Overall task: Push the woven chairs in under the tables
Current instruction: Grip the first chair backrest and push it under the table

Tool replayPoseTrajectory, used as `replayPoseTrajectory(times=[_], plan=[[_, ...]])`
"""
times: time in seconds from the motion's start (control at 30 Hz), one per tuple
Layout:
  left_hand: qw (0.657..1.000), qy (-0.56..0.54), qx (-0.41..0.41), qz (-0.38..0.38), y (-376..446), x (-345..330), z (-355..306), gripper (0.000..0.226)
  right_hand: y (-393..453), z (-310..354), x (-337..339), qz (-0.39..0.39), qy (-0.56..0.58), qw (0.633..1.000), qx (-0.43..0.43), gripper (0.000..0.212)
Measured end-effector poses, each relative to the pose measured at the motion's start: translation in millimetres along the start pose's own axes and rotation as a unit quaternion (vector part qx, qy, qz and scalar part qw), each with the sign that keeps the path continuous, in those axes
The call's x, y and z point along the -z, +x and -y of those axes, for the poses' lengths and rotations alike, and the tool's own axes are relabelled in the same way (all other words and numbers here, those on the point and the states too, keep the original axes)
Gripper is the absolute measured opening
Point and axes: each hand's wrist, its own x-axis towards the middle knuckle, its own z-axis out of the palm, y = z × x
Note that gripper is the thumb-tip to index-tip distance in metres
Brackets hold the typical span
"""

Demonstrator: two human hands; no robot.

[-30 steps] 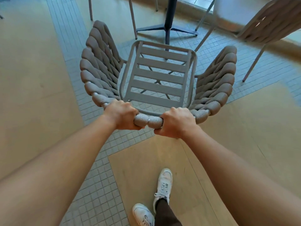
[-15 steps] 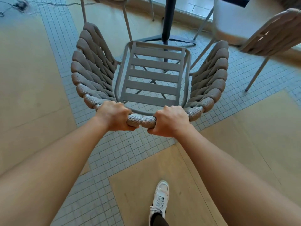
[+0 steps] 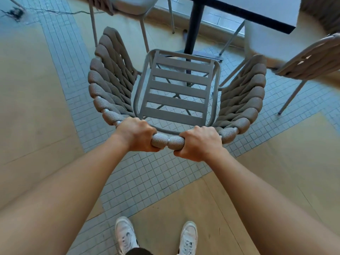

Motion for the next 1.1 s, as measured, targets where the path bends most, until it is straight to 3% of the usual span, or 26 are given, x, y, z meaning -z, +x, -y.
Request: replayPoseTrajectory(times=[0.17,0.47,0.83,1.1], plan=[[1.000,-0.001,-0.022,-0.006,16.3,-0.9,23.6,0.067,22.8,8.6,9.1,0.013,-0.007,0.999,-0.040,0.056],[0.996,-0.002,-0.085,-0.003,37.8,9.6,63.1,0.063,50.2,37.4,14.2,-0.020,0.037,0.993,-0.115,0.036],[0.994,0.025,-0.105,0.003,66.5,13.8,103.2,0.062,88.5,41.2,20.1,-0.103,0.058,0.985,-0.126,0.053],[0.994,0.029,-0.105,-0.004,108.5,16.1,133.8,0.067,138.9,26.2,34.2,-0.034,0.055,0.986,-0.156,0.060]])
